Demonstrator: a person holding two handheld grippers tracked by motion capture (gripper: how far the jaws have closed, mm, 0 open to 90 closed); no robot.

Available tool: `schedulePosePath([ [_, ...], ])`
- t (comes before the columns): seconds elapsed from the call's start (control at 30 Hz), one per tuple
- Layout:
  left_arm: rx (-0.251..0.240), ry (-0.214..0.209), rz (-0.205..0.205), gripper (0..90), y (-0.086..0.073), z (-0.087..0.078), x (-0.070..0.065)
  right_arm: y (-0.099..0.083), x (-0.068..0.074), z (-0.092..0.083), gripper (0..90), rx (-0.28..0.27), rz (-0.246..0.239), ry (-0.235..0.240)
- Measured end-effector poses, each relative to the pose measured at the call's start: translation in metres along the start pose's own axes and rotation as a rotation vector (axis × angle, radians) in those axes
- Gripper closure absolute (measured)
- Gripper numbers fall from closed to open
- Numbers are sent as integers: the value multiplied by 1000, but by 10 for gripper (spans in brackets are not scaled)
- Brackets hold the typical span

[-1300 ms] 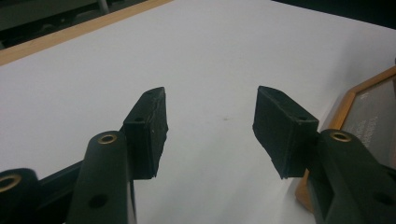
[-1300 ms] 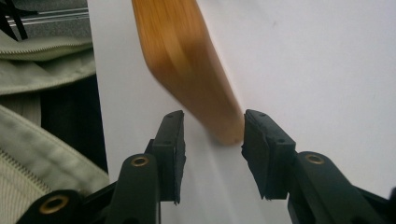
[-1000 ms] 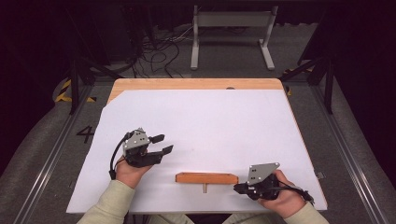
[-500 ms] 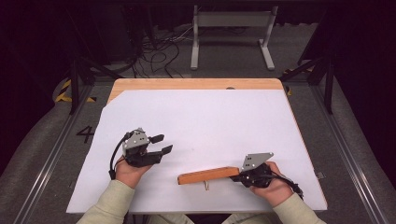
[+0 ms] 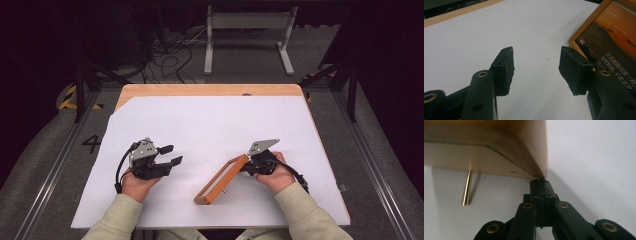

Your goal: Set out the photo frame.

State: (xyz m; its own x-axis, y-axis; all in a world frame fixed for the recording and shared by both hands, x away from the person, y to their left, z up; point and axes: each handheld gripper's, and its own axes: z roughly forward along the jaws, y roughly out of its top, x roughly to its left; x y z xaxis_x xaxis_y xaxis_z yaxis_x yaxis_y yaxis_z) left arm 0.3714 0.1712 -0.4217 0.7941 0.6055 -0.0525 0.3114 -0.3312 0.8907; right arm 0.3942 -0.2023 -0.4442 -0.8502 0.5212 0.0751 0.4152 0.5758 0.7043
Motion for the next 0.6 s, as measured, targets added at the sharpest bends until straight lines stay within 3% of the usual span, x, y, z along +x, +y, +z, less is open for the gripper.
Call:
schedulePosePath([
  [0.6, 4, -5, 0, 460, -1, 2, 2, 42, -10, 48, 900, -33, 27, 71],
])
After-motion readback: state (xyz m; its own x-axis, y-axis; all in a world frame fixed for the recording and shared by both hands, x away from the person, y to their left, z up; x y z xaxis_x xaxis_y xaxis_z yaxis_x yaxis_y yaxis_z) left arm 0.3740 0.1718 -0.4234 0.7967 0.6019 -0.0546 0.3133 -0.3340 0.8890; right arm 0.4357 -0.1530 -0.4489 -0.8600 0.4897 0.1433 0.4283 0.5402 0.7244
